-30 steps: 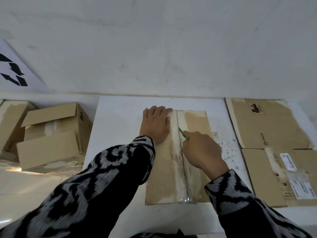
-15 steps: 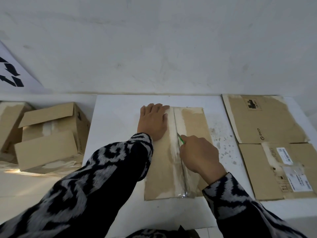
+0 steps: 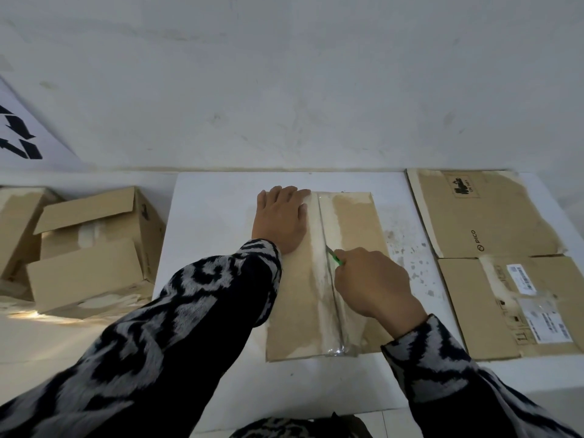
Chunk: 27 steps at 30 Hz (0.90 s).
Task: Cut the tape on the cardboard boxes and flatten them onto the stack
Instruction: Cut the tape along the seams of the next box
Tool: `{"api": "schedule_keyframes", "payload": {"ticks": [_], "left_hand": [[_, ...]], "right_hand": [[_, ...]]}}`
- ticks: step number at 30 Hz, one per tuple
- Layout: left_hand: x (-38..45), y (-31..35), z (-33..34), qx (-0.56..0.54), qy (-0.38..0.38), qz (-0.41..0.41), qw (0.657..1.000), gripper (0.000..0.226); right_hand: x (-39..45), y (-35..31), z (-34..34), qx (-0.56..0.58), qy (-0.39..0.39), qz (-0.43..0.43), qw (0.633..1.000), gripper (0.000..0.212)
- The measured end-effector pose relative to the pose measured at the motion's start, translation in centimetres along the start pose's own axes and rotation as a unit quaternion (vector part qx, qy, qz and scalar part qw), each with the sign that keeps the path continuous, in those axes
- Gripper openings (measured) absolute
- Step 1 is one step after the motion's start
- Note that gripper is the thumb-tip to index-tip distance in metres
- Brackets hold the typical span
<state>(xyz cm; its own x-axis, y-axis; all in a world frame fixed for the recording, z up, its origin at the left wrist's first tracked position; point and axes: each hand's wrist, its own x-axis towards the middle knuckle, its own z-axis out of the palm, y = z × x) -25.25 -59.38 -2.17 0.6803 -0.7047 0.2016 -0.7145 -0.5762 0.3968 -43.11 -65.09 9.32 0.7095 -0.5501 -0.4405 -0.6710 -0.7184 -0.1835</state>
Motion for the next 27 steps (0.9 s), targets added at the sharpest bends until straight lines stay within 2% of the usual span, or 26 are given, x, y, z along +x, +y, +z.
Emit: {"api": "schedule_keyframes", "payload": {"ticks": [4, 13, 17, 20, 24, 27], "left_hand": [[-0.1, 0.0, 0.2, 0.001, -0.005, 0.001, 1.0, 0.043], [0.0, 0.0, 0.0, -0.002, -0.012, 0.002, 1.0, 0.041], [-0.2, 0.4, -1.0, -0.071, -0.018, -0.014, 0.997, 0.041], [-3.8, 1.9, -2.8, -0.114, -0.019, 0.005, 0.993, 0.046], [-12.5, 4.6, -3.4, -0.034, -0.072, 0.037, 0.996, 0.053], [-14.9, 4.4, -2.2, 0.043, -0.109, 0.016, 0.993, 0.06]], "right_hand": [[-0.6, -0.2, 1.1, -0.013, -0.035, -0.007, 0.999, 0.037], [-3.2, 0.5, 1.5, 0.011, -0.027, -0.007, 1.0, 0.044], [-3.8, 1.0, 1.6, 0.048, -0.026, 0.004, 0.999, 0.047], [-3.8, 1.4, 1.7, 0.069, -0.034, 0.001, 0.997, 0.046], [-3.9, 1.6, 1.5, 0.067, -0.043, -0.011, 0.997, 0.048], [-3.9, 1.4, 1.7, 0.05, -0.036, -0.015, 0.998, 0.049]]}}
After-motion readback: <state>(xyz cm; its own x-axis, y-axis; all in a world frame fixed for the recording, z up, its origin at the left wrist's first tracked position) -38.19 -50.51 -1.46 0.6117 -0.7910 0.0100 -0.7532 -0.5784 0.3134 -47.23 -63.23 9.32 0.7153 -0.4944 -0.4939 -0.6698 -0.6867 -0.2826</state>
